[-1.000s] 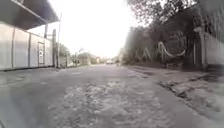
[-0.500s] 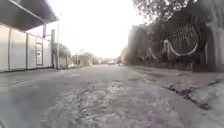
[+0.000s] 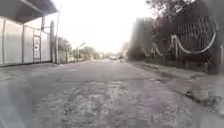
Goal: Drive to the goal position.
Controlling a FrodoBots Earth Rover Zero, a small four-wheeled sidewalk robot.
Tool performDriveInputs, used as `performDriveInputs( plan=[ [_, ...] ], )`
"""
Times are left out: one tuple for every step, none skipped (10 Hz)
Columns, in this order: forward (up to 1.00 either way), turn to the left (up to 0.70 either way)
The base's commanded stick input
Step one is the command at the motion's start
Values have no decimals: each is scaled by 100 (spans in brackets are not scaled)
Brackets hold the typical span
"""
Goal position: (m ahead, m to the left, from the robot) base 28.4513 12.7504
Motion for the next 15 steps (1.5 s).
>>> performDriveInputs(
  plan=[
    [100,-37],
    [100,-5],
    [100,4],
    [100,4],
    [100,4],
    [100,4],
    [100,4],
    [100,4],
    [100,4],
    [100,4],
    [100,4],
    [100,44],
    [100,44],
    [100,7],
    [100,4]
  ],
)
